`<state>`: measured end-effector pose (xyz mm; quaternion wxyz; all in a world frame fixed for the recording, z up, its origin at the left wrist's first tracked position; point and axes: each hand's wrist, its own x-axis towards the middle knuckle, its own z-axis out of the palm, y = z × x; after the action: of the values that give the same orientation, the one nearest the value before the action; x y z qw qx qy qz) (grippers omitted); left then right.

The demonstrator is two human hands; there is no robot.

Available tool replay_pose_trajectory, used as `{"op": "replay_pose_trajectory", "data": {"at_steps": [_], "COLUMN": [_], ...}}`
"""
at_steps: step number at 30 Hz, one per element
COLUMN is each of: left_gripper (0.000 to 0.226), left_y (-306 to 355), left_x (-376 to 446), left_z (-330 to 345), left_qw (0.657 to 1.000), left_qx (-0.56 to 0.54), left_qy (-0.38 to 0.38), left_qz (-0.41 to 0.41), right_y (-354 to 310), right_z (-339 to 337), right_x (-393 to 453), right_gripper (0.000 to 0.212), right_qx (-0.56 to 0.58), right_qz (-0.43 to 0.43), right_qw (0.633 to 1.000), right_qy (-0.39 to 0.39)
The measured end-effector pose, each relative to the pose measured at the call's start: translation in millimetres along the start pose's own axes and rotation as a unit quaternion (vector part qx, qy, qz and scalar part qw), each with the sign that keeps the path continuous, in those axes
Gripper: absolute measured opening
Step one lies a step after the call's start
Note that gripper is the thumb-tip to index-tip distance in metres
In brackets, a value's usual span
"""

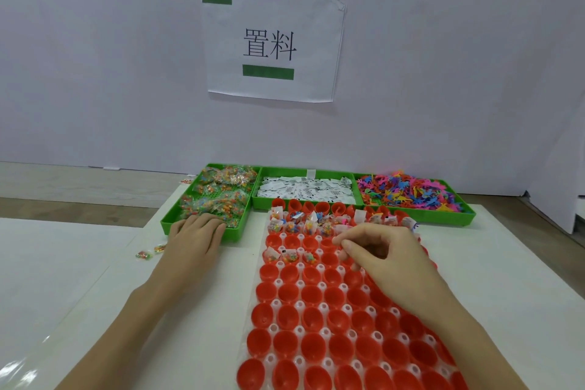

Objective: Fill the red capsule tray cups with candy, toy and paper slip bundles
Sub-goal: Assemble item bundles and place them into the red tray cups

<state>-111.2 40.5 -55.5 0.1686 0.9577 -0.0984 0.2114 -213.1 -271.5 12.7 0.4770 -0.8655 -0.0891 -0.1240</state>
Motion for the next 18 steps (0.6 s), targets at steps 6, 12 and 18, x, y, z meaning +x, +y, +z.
{"op": "replay_pose_trajectory", "data": {"at_steps": [6,12,18], "left_gripper": [0.012,0.027,0.028], "left_y": [-5.1,-12.1,23.9], "left_x": [3.0,3.8,-1.0], "left_z": [-9.2,-32.0,-44.8], "left_qw": [0.995,0.983,0.962], "left_qx": [-0.057,-0.131,-0.211], "left_qy": [0.048,0.096,0.149], "left_qz": [0.068,0.082,0.091], "right_y": [2.2,3.8,-0.1], "right_z": [-1.8,-5.1,-5.8], "right_x": [-2.0,-1.4,4.6], "right_gripper": [0.020,0.020,0.021], "right_qx": [0.003,-0.002,-0.034], "right_qz": [0.008,0.005,-0.005], "right_qw": [1.000,1.000,0.999], "right_qy": [0.000,0.011,0.036]}}
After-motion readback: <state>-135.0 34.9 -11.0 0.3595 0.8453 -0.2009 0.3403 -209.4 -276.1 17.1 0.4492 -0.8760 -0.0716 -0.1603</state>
